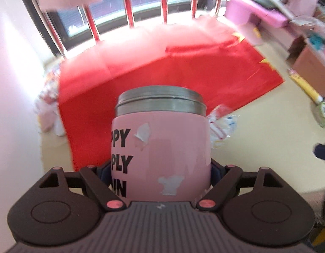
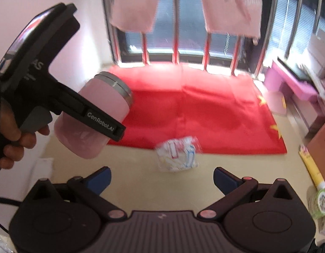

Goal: Flip cup upright
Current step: 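Lift the pink cup with the left tool and carry it toward the blue cup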

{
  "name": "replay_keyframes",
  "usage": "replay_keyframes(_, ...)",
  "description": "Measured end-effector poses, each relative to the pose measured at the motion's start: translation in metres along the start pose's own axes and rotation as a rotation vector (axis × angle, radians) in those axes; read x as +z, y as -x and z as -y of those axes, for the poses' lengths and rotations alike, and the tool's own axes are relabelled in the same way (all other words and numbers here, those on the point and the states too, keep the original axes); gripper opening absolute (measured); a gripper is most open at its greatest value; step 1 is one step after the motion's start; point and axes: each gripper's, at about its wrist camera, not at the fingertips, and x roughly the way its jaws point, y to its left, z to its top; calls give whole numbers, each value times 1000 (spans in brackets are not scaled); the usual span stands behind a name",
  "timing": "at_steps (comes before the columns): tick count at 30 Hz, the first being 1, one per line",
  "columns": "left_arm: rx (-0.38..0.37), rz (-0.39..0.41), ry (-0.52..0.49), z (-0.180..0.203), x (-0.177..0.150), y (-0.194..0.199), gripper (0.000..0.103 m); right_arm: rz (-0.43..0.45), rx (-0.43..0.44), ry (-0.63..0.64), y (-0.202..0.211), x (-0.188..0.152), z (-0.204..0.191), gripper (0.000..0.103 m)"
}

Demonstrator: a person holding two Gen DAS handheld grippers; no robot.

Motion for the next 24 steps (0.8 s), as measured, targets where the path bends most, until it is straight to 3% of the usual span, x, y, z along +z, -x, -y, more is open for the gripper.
replay_keyframes(7, 72, 100, -21, 31, -59, 87, 84, 126, 106, 106, 62, -25, -8, 103)
replay_keyframes(11, 111, 87, -23, 39, -109, 103, 84, 172, 173, 145, 82, -54, -15, 103)
replay_keyframes(18, 146, 17, -15, 50, -218, 69, 84, 294, 282, 183, 92, -144, -21, 103)
replay_keyframes(24, 133, 36, -41, 56, -283, 36, 84, 344, 238, 170, 84, -212, -32, 103)
